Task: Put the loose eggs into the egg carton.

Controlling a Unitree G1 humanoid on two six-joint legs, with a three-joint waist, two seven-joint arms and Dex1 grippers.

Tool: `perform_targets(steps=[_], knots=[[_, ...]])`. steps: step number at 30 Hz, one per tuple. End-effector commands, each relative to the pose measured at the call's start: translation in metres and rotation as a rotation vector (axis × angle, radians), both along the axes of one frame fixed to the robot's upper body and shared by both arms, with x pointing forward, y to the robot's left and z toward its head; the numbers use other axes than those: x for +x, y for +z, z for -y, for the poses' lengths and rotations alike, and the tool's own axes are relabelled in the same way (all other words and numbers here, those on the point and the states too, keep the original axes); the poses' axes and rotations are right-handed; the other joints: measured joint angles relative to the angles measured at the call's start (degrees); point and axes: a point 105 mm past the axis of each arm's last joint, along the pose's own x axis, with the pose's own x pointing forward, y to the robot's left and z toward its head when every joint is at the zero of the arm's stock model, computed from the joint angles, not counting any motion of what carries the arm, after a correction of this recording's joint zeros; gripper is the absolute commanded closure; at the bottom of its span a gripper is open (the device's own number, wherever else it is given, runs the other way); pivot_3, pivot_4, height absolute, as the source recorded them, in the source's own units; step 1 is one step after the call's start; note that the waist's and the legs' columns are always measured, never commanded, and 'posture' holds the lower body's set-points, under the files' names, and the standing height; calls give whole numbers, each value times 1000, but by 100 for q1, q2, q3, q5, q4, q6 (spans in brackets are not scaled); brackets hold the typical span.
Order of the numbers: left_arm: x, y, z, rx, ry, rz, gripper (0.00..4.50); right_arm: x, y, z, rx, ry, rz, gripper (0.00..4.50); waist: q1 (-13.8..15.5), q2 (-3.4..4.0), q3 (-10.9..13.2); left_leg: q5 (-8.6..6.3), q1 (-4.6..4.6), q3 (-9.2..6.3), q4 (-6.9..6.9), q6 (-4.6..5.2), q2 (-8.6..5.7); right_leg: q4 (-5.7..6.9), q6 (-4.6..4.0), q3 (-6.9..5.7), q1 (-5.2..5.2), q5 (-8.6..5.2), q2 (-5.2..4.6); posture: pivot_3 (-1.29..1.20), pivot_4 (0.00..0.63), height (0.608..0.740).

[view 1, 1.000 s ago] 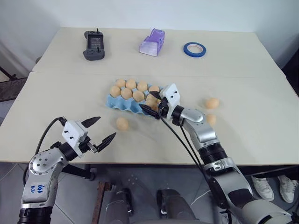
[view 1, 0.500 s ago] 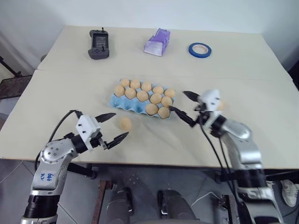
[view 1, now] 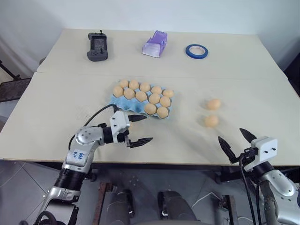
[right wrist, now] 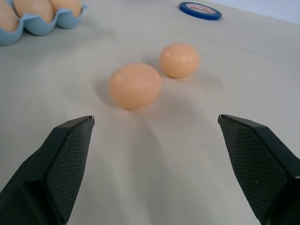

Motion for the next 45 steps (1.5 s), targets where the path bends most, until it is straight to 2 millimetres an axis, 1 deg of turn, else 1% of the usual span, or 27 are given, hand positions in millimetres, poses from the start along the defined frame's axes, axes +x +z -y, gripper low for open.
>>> perform_targets(steps=[1, 3, 6, 9, 13, 15, 18, 19, 20, 22, 23, 24, 26, 29, 30, 32, 33, 34, 37, 38, 43, 45], knots=[[1, 7, 2, 1, -30, 51, 0, 3, 10, 4, -6, -5, 48, 63, -15, 1, 0, 0, 0, 0, -2, 0, 0, 0, -1, 0, 0, -1, 0, 0, 150, 740], [1, 7, 1, 2, -32, 57, 0, 8, 11, 3, 0, 10, 53, 63, -18, 0, 0, 1, 0, 0, -11, 1, 0, 1, -5, -1, -6, -3, 1, 0, 150, 740], [2, 7, 1, -7, -24, 67, 0, 21, 10, -2, 2, 46, 24, 63, -14, 1, 0, 3, 0, -1, -16, 0, 1, 3, -6, -1, -10, -5, 4, 0, 150, 740], [-1, 8, -1, -13, -19, 66, 0, 41, 12, -8, 19, 70, 4, 63, -8, 0, 0, 4, -1, -3, -12, 1, 1, 5, -6, -2, -10, -5, 5, 0, 150, 740], [-2, 8, -5, -16, 9, 75, 0, 61, 13, -12, 38, 87, -17, 63, 2, 0, 0, 4, -1, -4, -2, 1, 0, 12, -5, -3, -8, -5, 4, 0, 150, 740], [-2, 9, -8, -14, 29, 85, 0, 72, 10, -13, 34, 83, -37, 63, 10, 0, 0, 5, -1, -4, -1, 1, 1, 13, -5, -3, -9, -5, 4, 0, 150, 740], [-2, 10, -12, -15, 57, 97, 0, 87, 6, -17, 44, 80, -43, 646, 10, 0, 0, 5, -2, -4, 2, 2, 0, 14, -5, -3, -8, -5, 4, 0, 150, 740], [-2, 11, -13, -17, 64, 100, 0, 90, 5, -18, 46, 82, -46, 921, 10, 0, 0, 5, -3, -3, 3, 2, 0, 15, -5, -3, -9, -4, 3, 0, 150, 740], [-3, 11, -14, -18, 70, 102, 0, 92, 5, -20, 40, 92, -44, 1400, 18, 0, 0, 6, -4, -3, 4, 2, 0, 17, -4, -3, -10, -4, 3, 0, 150, 740], [-3, 12, -17, -21, 85, 105, 0, 94, 5, -23, 39, 111, -34, 1983, 19, 0, 0, 6, -3, -4, 4, 3, 0, 17, -4, -4, -9, -5, 4, 0, 150, 740], [-2, 13, -18, -23, 93, 106, 0, 96, 7, -25, 37, 121, -25, 2166, 18, 0, 0, 6, -3, -4, 4, 3, 0, 17, -4, -4, -9, -5, 4, 0, 150, 740], [-2, 13, -19, -25, 101, 107, 0, 96, 9, -27, 38, 133, -14, 2228, 17, 0, 0, 7, -3, -4, 5, 3, 0, 18, -4, -4, -9, -5, 4, 0, 150, 740], [-2, 15, -22, -36, 121, 107, 0, 97, 15, -34, 34, 170, 10, 2229, 12, 0, 0, 7, -3, -3, 5, 4, 0, 18, -3, -3, -9, -5, 4, 0, 150, 740], [-2, 18, -36, -69, 192, 107, 0, 94, 29, -58, 10, 289, 46, 2229, -17, 1, 0, 8, -3, -2, 5, 4, 1, 24, -2, -2, -10, -5, 6, 0, 150, 740], [-2, 19, -42, -78, 219, 106, 0, 92, 34, -68, 4, 329, 57, 2229, -35, 1, 1, 9, -3, -2, 5, 4, 3, 26, -2, -2, -12, -5, 7, 0, 150, 740], [-2, 22, -59, -104, 294, 107, 0, 90, 48, -93, 30, 414, 81, 2229, -46, 2, 1, 10, -1, -2, 6, 3, 8, 33, -2, 0, -14, -5, 12, 0, 150, 740], [-2, 22, -65, -111, 319, 107, 0, 89, 52, -100, 41, 439, 88, 2229, -51, 2, 1, 11, -1, -2, 5, 0, 12, 34, -2, 1, -16, -5, 14, 0, 150, 740], [-3, 23, -74, -125, 359, 105, 0, 89, 58, -115, 36, 482, 92, 2229, -40, 1, 1, 11, 1, -3, 5, -3, 14, 37, -3, 0, -16, -6, 15, 0, 150, 740], [-9, 22, -108, -160, 508, 102, 0, 94, 78, -168, 27, 600, 107, 2229, -60, 1, 1, 12, 2, -4, 5, -8, 14, 42, -4, -3, -17, -6, 12, 0, 150, 740], [-12, 21, -116, -162, 543, 101, 0, 95, 82, -181, 25, 629, 107, 2229, -86, 0, 2, 12, 1, -4, 5, -8, 14, 42, -4, -3, -18, -5, 12, 0, 150, 740], [-25, 13, -139, -176, 675, 85, 0, 101, 94, -248, 3, 760, 98, 2229, -34, -1, 1, 13, -3, -4, -17, -11, 8, 31, -13, -8, -26, -9, -2, 0, 150, 740], [-28, 13, -142, -186, 702, 85, 0, 105, 96, -264, -1, 774, 99, 2229, -2, -5, -1, 13, -7, -5, -26, -12, 4, 24, -16, -12, -29, -11, -6, 0, 150, 740]])
